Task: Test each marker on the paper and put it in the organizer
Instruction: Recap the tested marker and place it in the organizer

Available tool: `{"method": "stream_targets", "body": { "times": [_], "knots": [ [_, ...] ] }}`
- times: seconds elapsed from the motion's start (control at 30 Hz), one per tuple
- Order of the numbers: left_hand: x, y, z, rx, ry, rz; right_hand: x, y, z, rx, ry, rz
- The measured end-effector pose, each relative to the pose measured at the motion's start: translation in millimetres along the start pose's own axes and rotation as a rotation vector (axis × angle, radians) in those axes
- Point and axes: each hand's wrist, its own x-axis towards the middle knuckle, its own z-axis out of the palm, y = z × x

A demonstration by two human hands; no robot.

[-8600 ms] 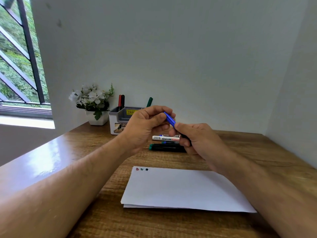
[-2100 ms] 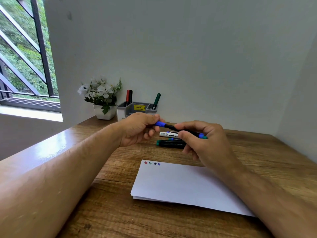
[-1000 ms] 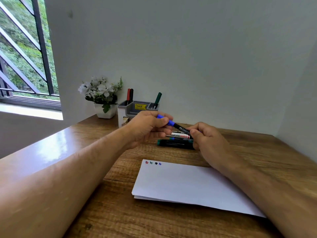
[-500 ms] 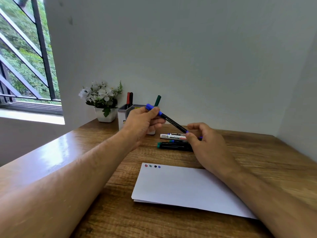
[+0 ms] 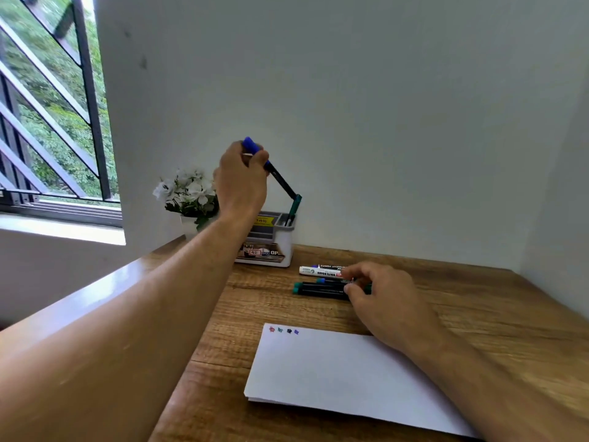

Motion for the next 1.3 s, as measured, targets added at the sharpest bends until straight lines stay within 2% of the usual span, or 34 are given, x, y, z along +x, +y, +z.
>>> {"method": "stream_targets", "body": {
  "times": [0.17, 0.57, 1.03, 1.17, 1.3],
  "knots": [
    [9.7, -9.2, 16.9, 0.28, -0.047, 0.148, 0.2, 1.9, 0.9, -0.019, -0.067, -0.017],
    [1.1, -50.5, 41.8, 0.616, -0.279, 0.07, 4.1, 3.1, 1.3, -0.05, -0.042, 0.016],
    [0.4, -62.0, 44.7, 0.604, -0.308, -0.031, 6.3, 6.0, 4.1, -0.107, -0.041, 0.026],
    [-6.8, -49.4, 42.9, 0.589, -0.276, -0.003, 8.2, 6.1, 2.6, -0.115, -0.041, 0.039],
    [-20.4, -23.9, 42.3, 0.477, -0.273, 0.062, 7.6, 3.9, -1.6, -0.148, -0.056, 0.091]
  ]
}}
